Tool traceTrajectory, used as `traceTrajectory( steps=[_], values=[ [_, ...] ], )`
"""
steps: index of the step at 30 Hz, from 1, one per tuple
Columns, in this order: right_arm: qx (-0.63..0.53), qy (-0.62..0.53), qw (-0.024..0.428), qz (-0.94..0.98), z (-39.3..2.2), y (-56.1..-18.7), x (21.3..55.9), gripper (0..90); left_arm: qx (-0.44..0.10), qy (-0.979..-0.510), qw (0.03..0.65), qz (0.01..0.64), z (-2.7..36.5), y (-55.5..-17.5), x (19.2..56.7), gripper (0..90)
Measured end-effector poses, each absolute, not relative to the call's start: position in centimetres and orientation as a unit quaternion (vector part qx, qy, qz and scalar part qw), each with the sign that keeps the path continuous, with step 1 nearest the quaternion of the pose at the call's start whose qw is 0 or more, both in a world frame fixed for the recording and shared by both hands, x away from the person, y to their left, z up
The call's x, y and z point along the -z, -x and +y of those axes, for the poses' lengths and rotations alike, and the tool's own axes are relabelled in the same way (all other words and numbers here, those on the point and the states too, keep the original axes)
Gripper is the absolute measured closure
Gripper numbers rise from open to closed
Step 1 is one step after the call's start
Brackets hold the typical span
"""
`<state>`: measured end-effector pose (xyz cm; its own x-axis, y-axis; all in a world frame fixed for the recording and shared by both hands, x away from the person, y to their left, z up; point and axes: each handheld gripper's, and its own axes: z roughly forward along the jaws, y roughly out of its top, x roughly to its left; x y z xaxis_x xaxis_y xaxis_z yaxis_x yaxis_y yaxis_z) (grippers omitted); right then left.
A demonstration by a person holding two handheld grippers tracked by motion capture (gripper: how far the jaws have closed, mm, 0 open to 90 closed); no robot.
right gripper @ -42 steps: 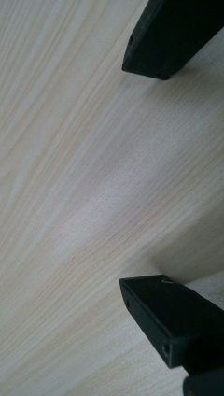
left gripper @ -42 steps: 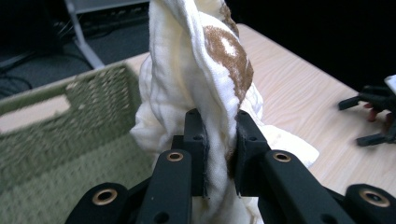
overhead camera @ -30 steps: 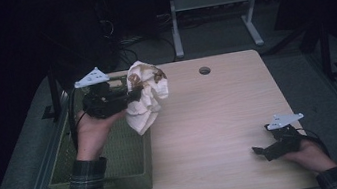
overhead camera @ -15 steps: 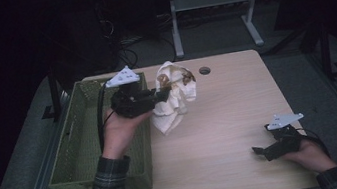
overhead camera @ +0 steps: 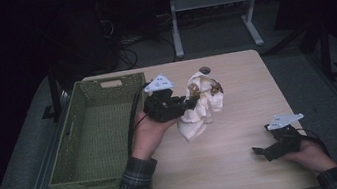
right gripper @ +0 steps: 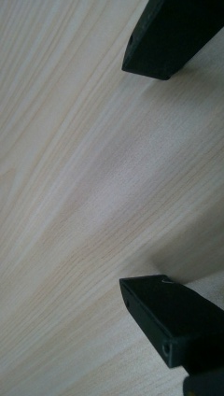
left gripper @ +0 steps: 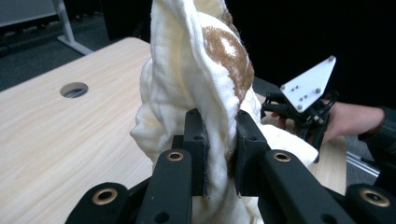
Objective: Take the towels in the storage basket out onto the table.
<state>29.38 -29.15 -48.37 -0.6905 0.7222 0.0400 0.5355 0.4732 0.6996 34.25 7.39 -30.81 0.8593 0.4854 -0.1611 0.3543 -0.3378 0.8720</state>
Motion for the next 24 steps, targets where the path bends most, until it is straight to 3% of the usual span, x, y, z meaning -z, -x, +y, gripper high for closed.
traceTrajectory(
  steps=[24],
  values=[
    [-0.356, -0.370, 0.132, 0.848, -29.1, -29.4, 48.4, 0.0, -0.037, -0.860, 0.452, 0.234, 1.8, -34.0, 38.0, 77.8]
  ],
)
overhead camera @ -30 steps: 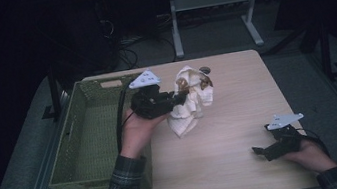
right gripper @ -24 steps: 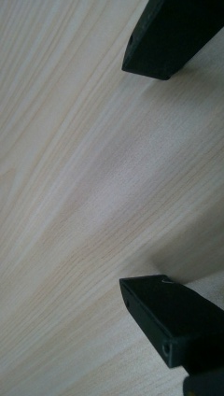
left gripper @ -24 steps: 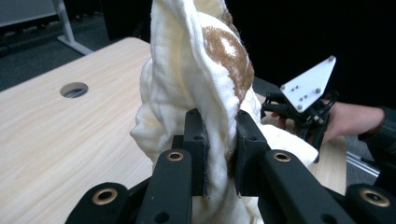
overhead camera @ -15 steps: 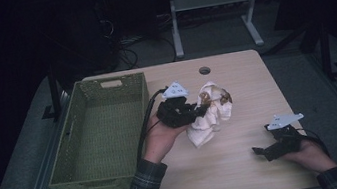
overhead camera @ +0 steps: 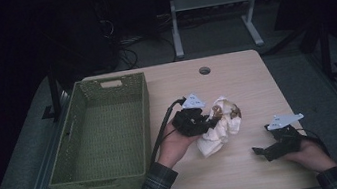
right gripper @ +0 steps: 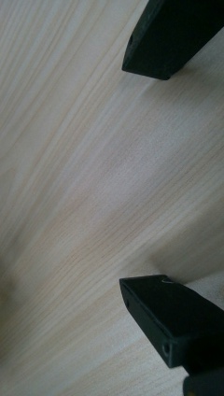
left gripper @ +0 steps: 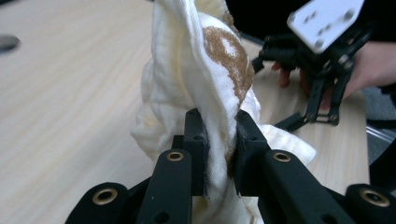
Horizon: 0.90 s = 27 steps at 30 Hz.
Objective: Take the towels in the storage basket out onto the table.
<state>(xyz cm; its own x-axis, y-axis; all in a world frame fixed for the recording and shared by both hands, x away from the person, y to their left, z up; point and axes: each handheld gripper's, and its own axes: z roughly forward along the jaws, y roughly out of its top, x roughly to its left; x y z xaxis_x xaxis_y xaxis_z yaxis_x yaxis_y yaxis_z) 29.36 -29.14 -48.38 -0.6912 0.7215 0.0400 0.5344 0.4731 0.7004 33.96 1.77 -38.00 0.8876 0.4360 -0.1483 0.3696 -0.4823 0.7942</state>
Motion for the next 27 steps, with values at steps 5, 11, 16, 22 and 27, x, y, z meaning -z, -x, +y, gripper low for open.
traceTrajectory(
  steps=[5, 11, 16, 22, 27],
  values=[
    [-0.355, -0.371, 0.133, 0.847, -29.2, -29.3, 48.4, 0.0, -0.022, -0.870, 0.432, 0.237, 0.9, -34.2, 40.6, 77.8],
    [-0.354, -0.373, 0.133, 0.847, -29.3, -29.1, 48.4, 0.0, -0.022, -0.876, 0.423, 0.229, -0.1, -34.5, 42.4, 77.7],
    [-0.355, -0.368, 0.132, 0.849, -29.3, -29.3, 48.4, 0.0, -0.017, -0.885, 0.406, 0.229, -0.6, -35.3, 44.1, 72.8],
    [-0.355, -0.368, 0.132, 0.849, -29.2, -29.3, 48.4, 0.0, -0.014, -0.872, 0.419, 0.254, 0.3, -35.4, 43.6, 42.3],
    [-0.355, -0.367, 0.131, 0.850, -29.2, -29.4, 48.4, 0.0, -0.032, -0.857, 0.440, 0.266, 1.5, -34.1, 41.6, 41.0]
  ],
)
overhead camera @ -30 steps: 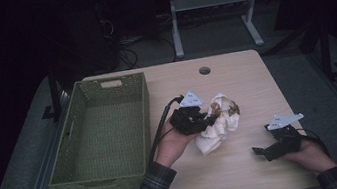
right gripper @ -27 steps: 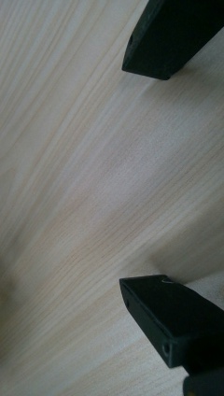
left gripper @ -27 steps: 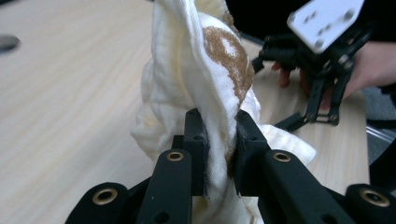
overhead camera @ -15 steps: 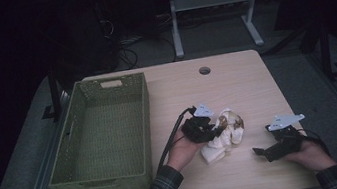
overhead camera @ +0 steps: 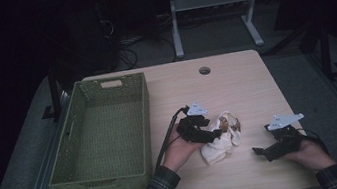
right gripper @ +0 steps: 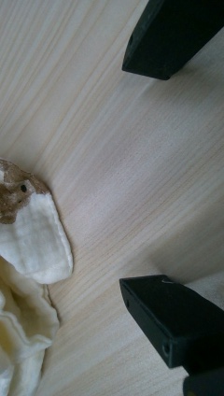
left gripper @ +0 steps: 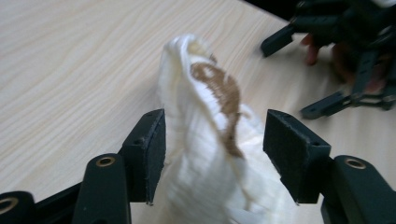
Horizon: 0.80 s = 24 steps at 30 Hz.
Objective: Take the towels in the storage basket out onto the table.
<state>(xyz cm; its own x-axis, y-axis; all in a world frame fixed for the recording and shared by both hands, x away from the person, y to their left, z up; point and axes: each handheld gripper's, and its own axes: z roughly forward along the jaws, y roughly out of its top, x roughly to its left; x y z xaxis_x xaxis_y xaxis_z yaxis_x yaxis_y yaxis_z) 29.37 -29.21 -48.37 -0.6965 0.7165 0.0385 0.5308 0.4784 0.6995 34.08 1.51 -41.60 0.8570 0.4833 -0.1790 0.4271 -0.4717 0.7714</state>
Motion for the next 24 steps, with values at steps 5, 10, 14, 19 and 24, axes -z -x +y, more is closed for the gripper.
traceTrajectory(
  steps=[5, 10, 14, 19, 24],
  values=[
    [-0.355, -0.367, 0.131, 0.850, -29.2, -29.4, 48.4, 0.0, -0.028, -0.858, 0.447, 0.251, 1.8, -32.1, 41.0, 47.2],
    [-0.355, -0.367, 0.131, 0.850, -29.2, -29.4, 48.4, 0.0, -0.024, -0.867, 0.434, 0.245, 1.8, -30.2, 42.4, 48.6],
    [-0.355, -0.365, 0.131, 0.850, -29.2, -29.4, 48.4, 0.0, -0.011, -0.875, 0.412, 0.256, 1.1, -30.1, 43.9, 49.2],
    [-0.356, -0.364, 0.130, 0.851, -29.2, -29.4, 48.4, 0.0, -0.025, -0.881, 0.395, 0.258, 0.5, -30.2, 44.8, 51.6],
    [-0.326, -0.371, 0.118, 0.861, -28.9, -29.8, 47.8, 0.1, -0.045, -0.887, 0.377, 0.264, 0.3, -30.7, 45.6, 63.2]
  ],
)
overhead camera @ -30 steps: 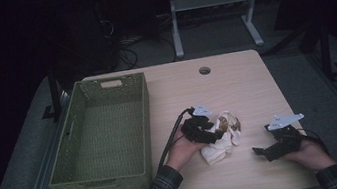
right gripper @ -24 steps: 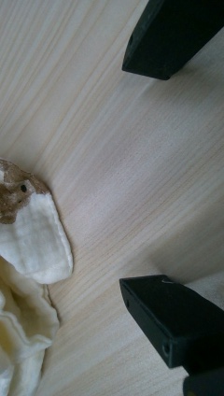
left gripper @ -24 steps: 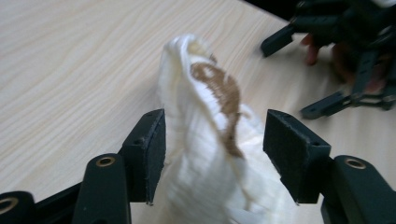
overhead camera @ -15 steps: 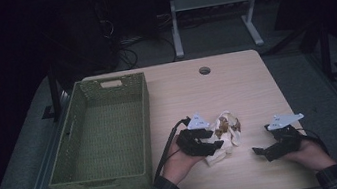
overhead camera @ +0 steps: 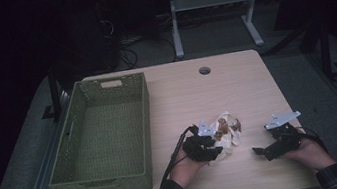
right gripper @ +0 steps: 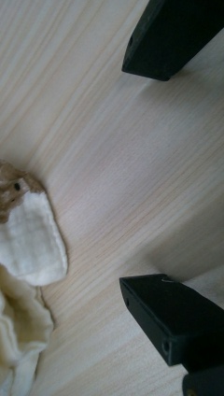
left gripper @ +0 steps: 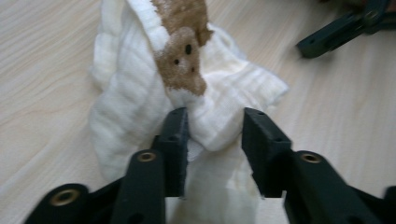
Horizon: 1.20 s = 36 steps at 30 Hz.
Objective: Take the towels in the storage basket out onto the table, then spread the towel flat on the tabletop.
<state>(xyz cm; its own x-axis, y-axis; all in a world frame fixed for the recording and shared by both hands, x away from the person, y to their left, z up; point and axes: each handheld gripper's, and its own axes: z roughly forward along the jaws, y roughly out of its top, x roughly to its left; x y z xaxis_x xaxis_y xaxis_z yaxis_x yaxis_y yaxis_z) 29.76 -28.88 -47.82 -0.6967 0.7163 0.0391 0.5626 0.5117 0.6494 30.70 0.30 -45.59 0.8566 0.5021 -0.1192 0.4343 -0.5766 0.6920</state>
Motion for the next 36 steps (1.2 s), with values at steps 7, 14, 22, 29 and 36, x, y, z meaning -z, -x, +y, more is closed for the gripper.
traceTrajectory(
  steps=[7, 14, 22, 29, 36],
  values=[
    [-0.331, -0.391, 0.125, 0.850, -29.3, -29.8, 46.5, 19.4, -0.041, -0.883, 0.389, 0.261, 0.5, -30.8, 45.1, 82.9],
    [-0.385, -0.363, 0.121, 0.840, -28.4, -29.9, 45.1, 50.0, -0.038, -0.863, 0.427, 0.268, 1.7, -30.9, 43.0, 85.1],
    [-0.402, -0.351, 0.083, 0.841, -26.7, -30.6, 45.1, 59.8, -0.055, -0.847, 0.446, 0.284, 3.0, -31.9, 41.5, 85.6],
    [-0.386, -0.329, 0.063, 0.860, -24.9, -31.4, 45.9, 64.5, -0.076, -0.832, 0.458, 0.303, 3.8, -32.5, 40.8, 85.7],
    [-0.363, -0.320, 0.075, 0.872, -24.1, -31.2, 46.4, 64.4, -0.086, -0.819, 0.470, 0.318, 4.4, -33.4, 40.0, 85.8]
  ],
)
